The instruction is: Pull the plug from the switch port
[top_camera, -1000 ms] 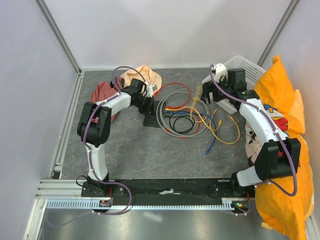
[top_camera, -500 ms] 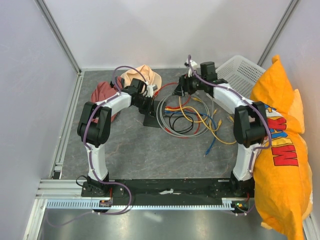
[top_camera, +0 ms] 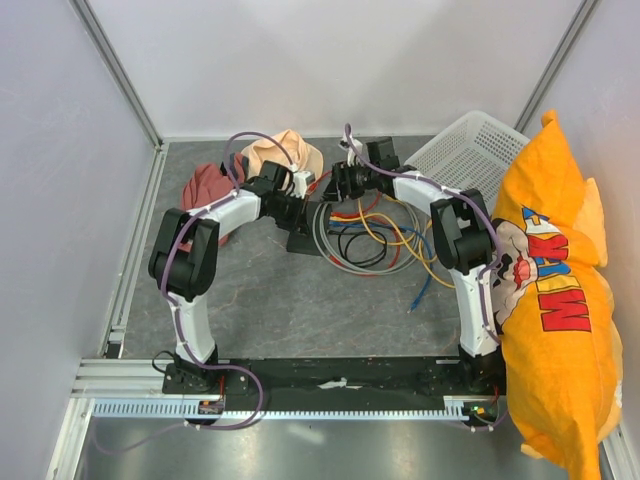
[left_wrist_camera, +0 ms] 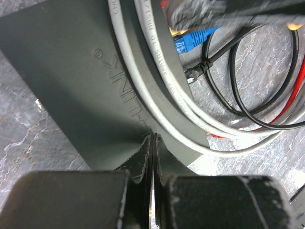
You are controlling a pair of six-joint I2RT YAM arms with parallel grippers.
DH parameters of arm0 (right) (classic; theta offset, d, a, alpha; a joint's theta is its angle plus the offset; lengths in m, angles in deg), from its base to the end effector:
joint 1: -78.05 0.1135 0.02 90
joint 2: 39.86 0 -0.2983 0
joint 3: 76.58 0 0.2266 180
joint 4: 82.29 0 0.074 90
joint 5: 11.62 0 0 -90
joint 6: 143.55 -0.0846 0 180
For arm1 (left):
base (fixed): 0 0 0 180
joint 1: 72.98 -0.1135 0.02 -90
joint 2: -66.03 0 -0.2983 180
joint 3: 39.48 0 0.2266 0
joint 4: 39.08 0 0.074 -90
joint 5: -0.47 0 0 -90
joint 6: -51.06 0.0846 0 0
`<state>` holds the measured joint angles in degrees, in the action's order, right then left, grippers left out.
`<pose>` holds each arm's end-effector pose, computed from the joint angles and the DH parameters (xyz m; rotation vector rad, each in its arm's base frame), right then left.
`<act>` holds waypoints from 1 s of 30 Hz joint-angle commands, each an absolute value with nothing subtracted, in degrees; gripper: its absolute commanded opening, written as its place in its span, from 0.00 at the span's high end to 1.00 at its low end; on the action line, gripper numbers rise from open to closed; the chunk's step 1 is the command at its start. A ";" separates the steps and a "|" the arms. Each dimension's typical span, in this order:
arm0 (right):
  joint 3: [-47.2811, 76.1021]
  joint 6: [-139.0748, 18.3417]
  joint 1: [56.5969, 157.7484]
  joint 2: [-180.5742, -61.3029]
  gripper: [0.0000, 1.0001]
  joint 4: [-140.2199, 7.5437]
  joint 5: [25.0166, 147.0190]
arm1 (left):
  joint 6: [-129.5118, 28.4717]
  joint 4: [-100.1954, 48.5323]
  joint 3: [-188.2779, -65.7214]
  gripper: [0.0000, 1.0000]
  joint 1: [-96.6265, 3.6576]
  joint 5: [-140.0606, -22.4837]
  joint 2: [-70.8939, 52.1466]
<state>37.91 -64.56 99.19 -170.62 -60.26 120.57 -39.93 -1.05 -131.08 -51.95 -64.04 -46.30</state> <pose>0.4827 0.2476 0.1912 -0.6113 2.1820 1.1245 0.3820 -0.1859 0.1807 0.6147 2.5335 -0.7166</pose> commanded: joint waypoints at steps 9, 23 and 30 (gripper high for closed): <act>30.98 -65.42 103.88 -168.80 0.22 -63.24 120.13 | -37.88 4.92 -127.87 0.98 -59.53 -61.77 -42.16; 14.28 -60.06 119.16 -156.23 0.11 -59.55 109.23 | -36.83 7.56 -124.53 0.98 -64.02 -52.53 -35.49; 19.00 -49.74 120.94 -152.10 0.10 -53.24 100.10 | -39.98 6.51 -122.94 0.98 -64.02 -51.84 -30.74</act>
